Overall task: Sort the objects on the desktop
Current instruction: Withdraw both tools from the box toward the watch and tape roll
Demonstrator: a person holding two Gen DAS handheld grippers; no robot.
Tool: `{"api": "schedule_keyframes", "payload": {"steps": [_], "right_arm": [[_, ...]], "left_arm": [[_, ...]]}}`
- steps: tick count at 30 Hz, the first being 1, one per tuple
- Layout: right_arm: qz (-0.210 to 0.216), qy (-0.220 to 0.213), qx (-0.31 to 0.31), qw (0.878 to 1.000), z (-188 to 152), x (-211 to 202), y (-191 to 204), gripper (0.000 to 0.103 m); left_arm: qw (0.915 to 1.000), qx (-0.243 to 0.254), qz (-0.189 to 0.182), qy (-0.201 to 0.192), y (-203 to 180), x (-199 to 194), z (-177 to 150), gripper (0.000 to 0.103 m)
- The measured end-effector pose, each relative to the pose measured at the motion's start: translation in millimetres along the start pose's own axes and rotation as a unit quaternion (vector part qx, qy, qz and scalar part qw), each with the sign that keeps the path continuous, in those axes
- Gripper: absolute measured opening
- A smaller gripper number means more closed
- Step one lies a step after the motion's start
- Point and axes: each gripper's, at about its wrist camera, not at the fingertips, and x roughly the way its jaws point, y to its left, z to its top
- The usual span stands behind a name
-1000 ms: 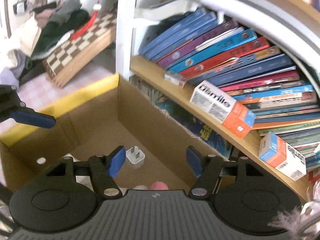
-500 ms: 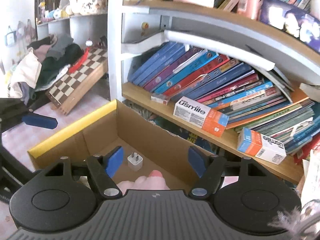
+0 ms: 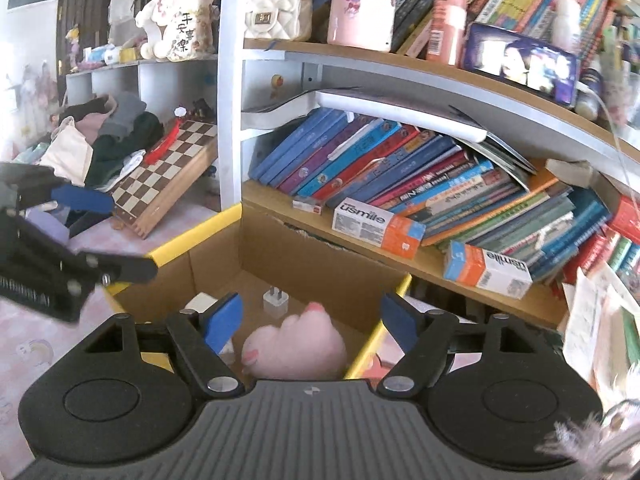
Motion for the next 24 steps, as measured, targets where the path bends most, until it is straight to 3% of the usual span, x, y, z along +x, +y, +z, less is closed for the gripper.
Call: {"api": "schedule_keyframes", "payload": {"steps": [10, 24], "right_arm": [[-0.016, 0.012, 0.028, 0.999, -33.3, -30.2, 17.4, 0.080], [-0.050, 0.024, 0.069, 0.996, -83.0, -61.8, 51.4, 0.087]], "left_arm": [[0.9997, -0.003, -0.014, -0.021, -6.2, -36.8, -13.1, 0.097], [0.9991, -0.033, -0.015, 0.020, 3.9, -73.9, -70.8, 0.097]]}}
